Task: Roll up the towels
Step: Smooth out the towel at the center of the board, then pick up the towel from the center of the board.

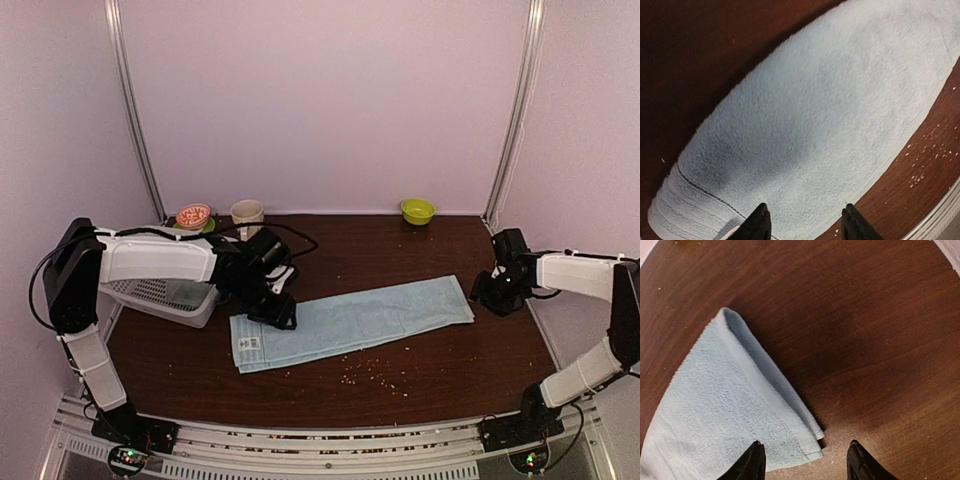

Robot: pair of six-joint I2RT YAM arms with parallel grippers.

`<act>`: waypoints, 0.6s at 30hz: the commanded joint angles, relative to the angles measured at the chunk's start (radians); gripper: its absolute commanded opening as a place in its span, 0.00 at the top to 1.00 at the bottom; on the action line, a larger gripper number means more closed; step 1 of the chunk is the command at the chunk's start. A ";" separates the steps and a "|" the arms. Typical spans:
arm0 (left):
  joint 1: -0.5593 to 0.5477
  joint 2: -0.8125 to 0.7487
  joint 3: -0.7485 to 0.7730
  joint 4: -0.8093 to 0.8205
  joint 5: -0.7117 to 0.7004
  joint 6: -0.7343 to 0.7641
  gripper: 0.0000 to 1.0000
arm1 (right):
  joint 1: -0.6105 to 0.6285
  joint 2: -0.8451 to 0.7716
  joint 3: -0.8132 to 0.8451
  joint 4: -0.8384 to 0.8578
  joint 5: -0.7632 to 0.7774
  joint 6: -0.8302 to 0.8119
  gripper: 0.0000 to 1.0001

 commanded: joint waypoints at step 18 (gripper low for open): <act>0.002 -0.014 0.097 -0.029 -0.086 0.066 0.53 | -0.037 0.308 0.180 -0.207 -0.063 -0.127 0.55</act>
